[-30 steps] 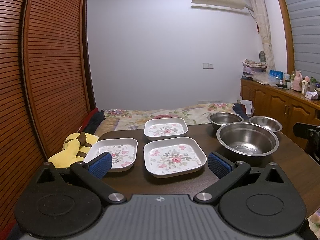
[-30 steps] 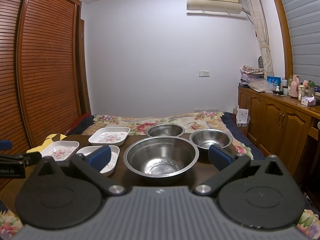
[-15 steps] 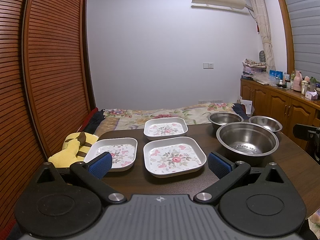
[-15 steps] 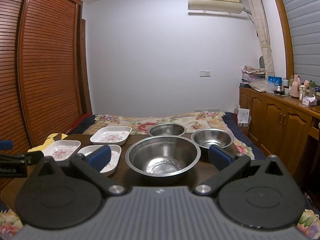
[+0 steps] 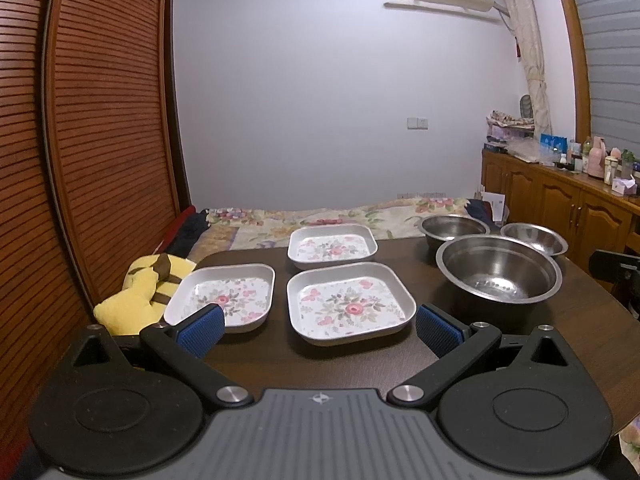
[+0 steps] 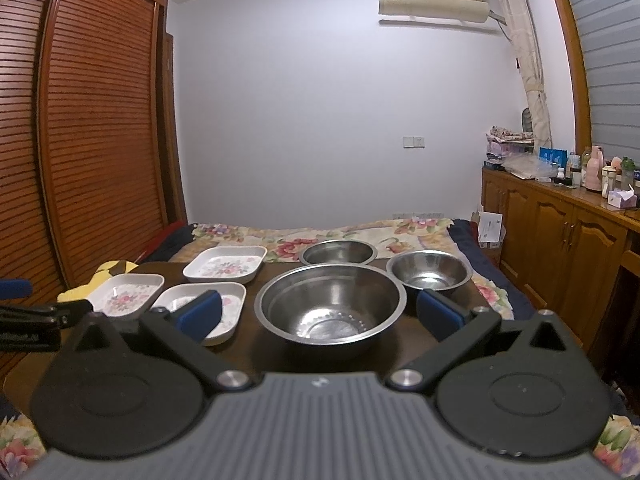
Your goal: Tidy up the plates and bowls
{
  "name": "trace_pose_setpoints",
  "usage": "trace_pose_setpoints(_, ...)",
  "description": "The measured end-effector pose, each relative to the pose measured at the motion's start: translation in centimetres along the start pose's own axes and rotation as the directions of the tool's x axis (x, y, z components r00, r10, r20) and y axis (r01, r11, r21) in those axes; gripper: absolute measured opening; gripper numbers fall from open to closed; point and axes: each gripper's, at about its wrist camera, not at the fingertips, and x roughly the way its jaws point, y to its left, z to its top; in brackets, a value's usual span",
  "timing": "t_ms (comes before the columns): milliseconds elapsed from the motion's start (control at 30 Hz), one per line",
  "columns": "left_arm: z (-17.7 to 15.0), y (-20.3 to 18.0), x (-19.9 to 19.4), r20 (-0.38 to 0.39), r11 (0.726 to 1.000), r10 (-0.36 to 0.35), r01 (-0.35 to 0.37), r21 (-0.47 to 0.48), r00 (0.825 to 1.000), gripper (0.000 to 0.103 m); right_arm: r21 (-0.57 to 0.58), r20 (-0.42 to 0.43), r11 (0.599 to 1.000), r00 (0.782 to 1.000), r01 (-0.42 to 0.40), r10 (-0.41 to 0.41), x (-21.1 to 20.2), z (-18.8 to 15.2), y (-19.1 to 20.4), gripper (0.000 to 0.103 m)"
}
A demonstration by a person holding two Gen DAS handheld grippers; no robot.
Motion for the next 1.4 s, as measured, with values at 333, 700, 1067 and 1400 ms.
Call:
trace_pose_setpoints(333,-1.5,1.1,2.9,-0.108,1.000,-0.024,0.022,-0.021,0.994,0.103,-0.006,-0.051,0.997,0.996,-0.072,0.071,1.5,-1.2,1.1,0.103)
trace_pose_setpoints(700,-2.2,3.5,4.8,-0.159,0.999,-0.018,0.011,-0.047,0.987,0.103,-0.031,-0.092,0.987,0.984,-0.156,0.152,3.4,-1.3,3.2,0.103)
trace_pose_setpoints(1067,-1.8,5.7,6.1,-0.148,0.999,-0.027,0.023,-0.034,0.989,0.103,-0.071,-0.120,0.967,0.965,-0.245,0.235,6.7,-0.7,6.0,0.103)
trace_pose_setpoints(1400,0.3,7.9,10.3,-0.155,0.998,-0.046,0.040,-0.044,0.987,0.103,-0.100,-0.163,0.947,0.944,-0.306,0.287,10.3,0.1,8.2,0.081)
